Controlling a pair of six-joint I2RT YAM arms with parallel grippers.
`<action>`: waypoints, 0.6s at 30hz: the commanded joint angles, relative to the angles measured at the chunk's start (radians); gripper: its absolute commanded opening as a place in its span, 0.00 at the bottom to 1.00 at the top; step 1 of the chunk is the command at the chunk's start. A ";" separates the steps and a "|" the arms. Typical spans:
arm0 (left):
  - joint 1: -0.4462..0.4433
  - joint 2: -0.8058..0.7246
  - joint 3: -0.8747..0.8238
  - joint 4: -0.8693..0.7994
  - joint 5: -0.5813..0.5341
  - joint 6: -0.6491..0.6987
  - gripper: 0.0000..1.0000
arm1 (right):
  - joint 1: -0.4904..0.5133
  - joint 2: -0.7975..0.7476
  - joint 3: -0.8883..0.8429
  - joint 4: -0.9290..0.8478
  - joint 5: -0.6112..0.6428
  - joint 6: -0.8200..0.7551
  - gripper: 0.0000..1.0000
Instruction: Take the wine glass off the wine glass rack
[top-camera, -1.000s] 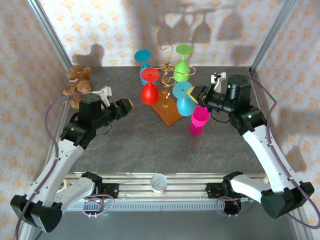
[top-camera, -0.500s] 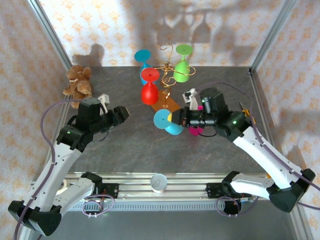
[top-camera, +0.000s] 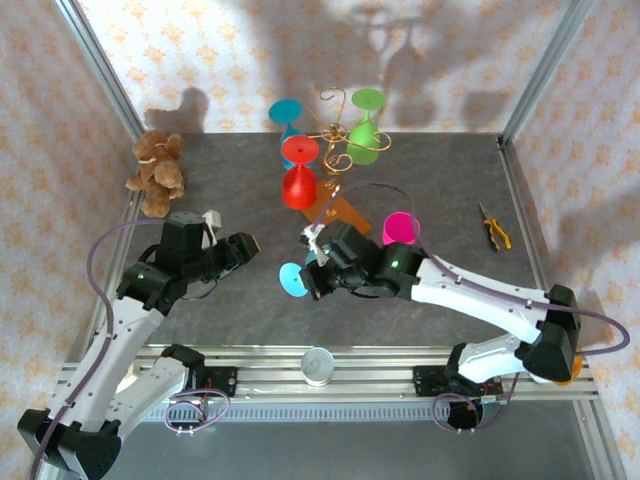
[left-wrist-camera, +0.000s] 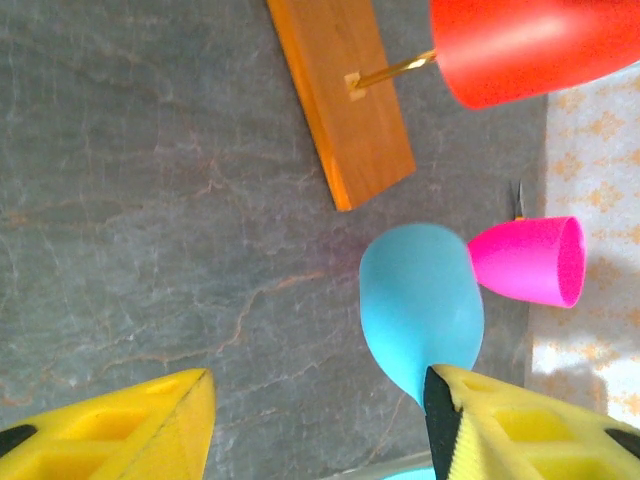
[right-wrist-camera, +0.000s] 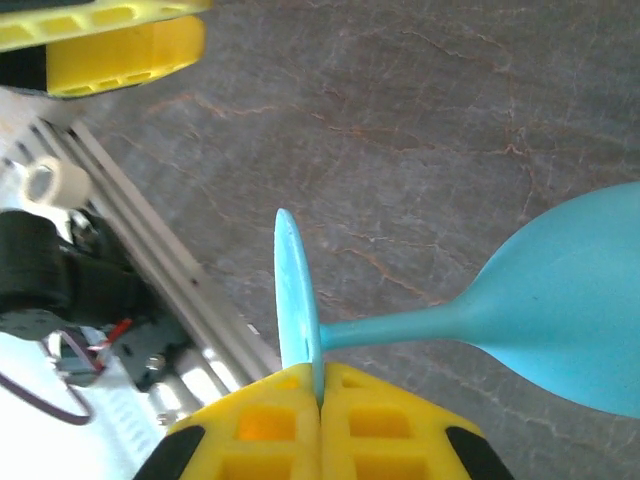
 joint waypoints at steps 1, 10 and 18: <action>0.004 -0.017 -0.046 0.010 0.075 -0.054 0.58 | 0.073 0.027 -0.047 0.110 0.244 -0.131 0.00; 0.004 -0.025 -0.177 0.096 0.206 -0.122 0.61 | 0.242 0.156 -0.097 0.289 0.628 -0.338 0.00; 0.003 -0.044 -0.248 0.220 0.289 -0.215 0.63 | 0.271 0.230 -0.078 0.358 0.714 -0.411 0.00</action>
